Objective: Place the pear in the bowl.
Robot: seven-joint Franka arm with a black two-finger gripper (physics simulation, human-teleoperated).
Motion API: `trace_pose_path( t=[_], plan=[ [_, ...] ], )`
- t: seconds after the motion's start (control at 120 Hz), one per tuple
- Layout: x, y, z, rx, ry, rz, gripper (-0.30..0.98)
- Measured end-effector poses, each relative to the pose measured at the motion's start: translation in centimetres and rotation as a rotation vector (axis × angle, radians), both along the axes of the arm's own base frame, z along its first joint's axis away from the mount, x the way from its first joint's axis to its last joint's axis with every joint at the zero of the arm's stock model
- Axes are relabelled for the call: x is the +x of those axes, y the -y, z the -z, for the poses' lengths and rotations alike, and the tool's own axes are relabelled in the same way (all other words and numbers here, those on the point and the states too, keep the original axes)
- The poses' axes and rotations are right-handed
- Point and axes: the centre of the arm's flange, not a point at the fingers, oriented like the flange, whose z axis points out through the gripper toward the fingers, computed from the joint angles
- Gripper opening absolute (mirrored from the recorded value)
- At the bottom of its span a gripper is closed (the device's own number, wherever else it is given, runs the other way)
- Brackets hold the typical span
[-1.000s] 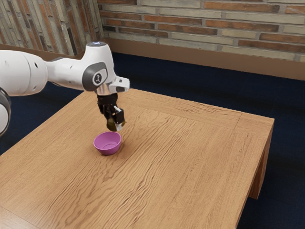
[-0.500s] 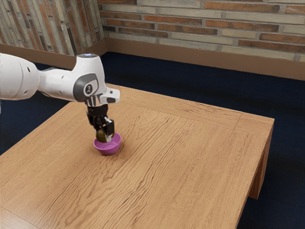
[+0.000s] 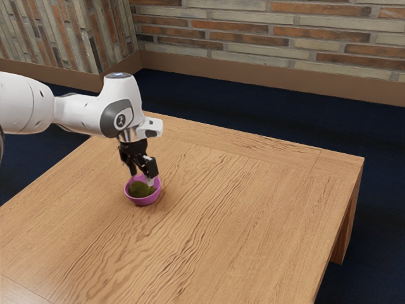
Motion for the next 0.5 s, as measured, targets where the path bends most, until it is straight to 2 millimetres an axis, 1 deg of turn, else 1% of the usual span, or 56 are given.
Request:
trace_pose_path(
  t=[0.033,0.1,0.133,0.192,0.233,0.292,0.35,0.425,0.5],
  plan=[
    [0.0,0.2,-1.1,0.0,0.012,-0.002,0.62],
    [-0.1,-0.1,-4.6,0.003,0.037,-0.019,0.64],
    [-0.4,-0.1,-6.5,0.005,0.049,-0.03,0.65],
    [-0.2,-0.2,-9.8,0.008,0.073,-0.05,0.66],
    [-0.5,-0.1,-12.8,0.011,0.09,-0.063,0.66],
    [-2.0,0.7,-18.1,0.025,0.126,-0.075,0.67],
    [-3.9,1.7,-22.0,0.028,0.139,-0.084,0.67],
    [-5.7,3.0,-25.5,0.025,0.139,-0.088,0.68],
    [-7.0,4.2,-27.4,0.02,0.124,-0.09,0.68]
  ],
)
